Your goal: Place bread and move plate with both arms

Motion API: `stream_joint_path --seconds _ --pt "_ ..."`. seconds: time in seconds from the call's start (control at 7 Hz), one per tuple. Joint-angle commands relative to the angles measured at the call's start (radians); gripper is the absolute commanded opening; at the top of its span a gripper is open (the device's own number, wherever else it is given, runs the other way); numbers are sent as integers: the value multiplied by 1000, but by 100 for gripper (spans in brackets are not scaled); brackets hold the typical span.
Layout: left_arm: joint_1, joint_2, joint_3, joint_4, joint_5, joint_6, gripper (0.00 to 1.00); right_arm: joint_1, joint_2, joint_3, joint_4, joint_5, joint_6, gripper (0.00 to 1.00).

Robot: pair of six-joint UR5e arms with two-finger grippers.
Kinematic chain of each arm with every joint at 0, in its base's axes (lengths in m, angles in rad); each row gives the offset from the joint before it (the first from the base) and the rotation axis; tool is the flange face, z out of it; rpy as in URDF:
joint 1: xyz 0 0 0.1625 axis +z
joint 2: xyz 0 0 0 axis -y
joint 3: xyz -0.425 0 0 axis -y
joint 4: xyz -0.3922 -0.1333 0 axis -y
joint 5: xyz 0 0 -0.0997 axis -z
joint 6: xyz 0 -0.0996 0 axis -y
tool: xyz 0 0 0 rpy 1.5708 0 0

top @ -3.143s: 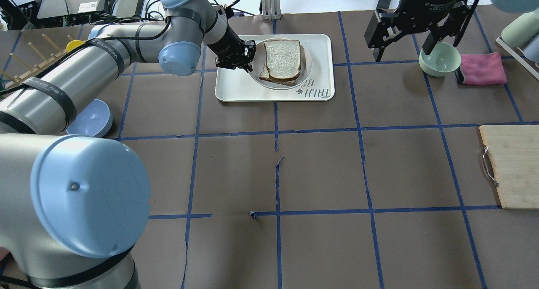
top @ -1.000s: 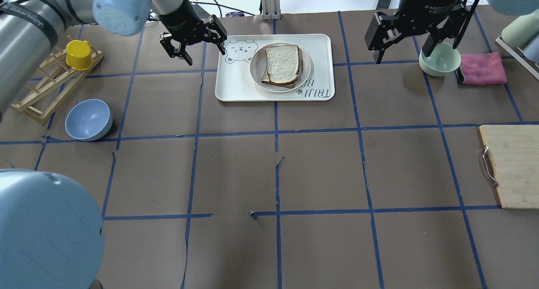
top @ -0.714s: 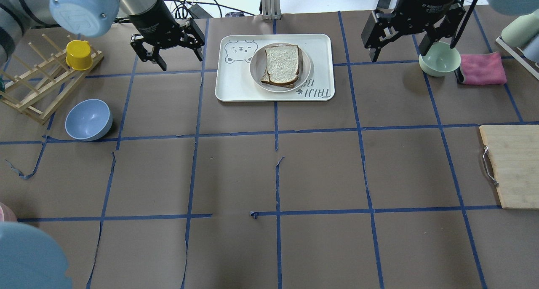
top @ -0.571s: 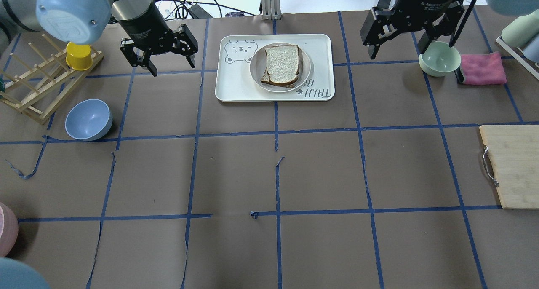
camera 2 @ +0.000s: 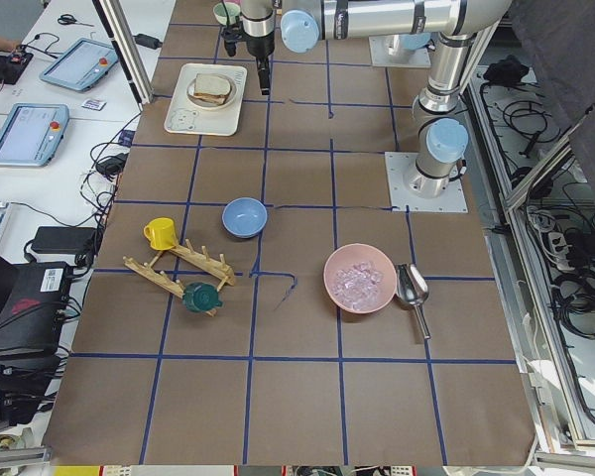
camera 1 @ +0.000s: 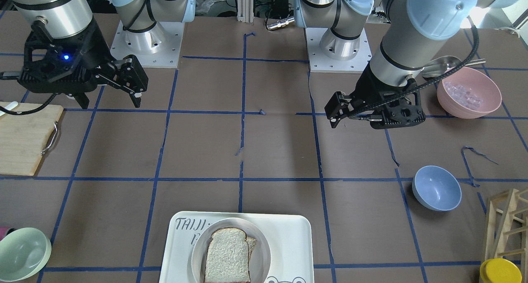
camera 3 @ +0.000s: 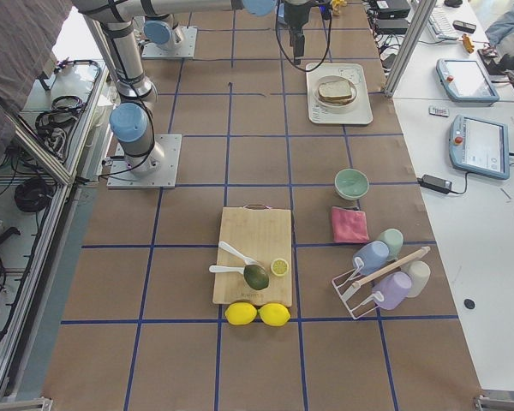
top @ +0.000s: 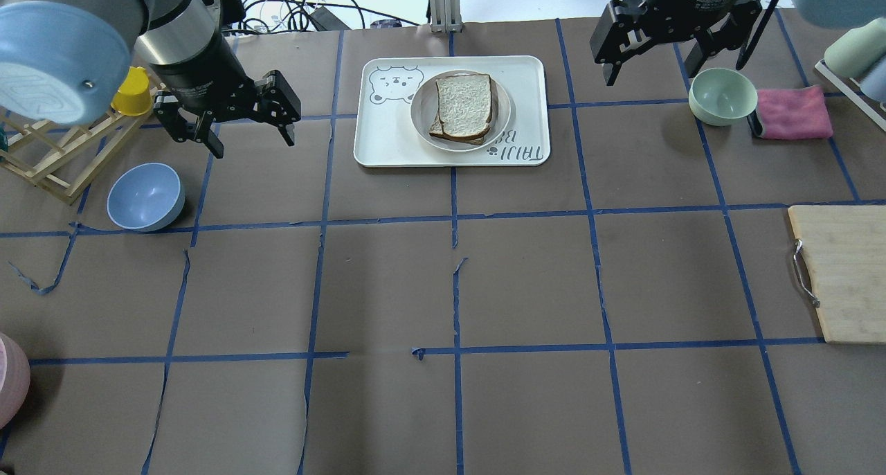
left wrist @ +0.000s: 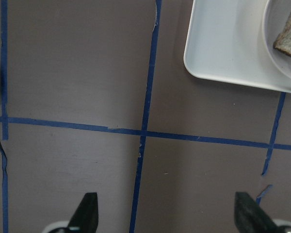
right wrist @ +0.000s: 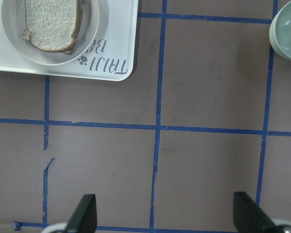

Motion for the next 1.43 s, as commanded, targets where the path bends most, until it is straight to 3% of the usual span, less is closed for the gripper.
stream_joint_path --seconds 0.0,1.29 --pt "3 65 -2 -39 0 0 100 0 2 0 0 -1 -1 100" --pt "16 83 -11 -88 5 15 100 1 -27 18 8 -1 4 100"
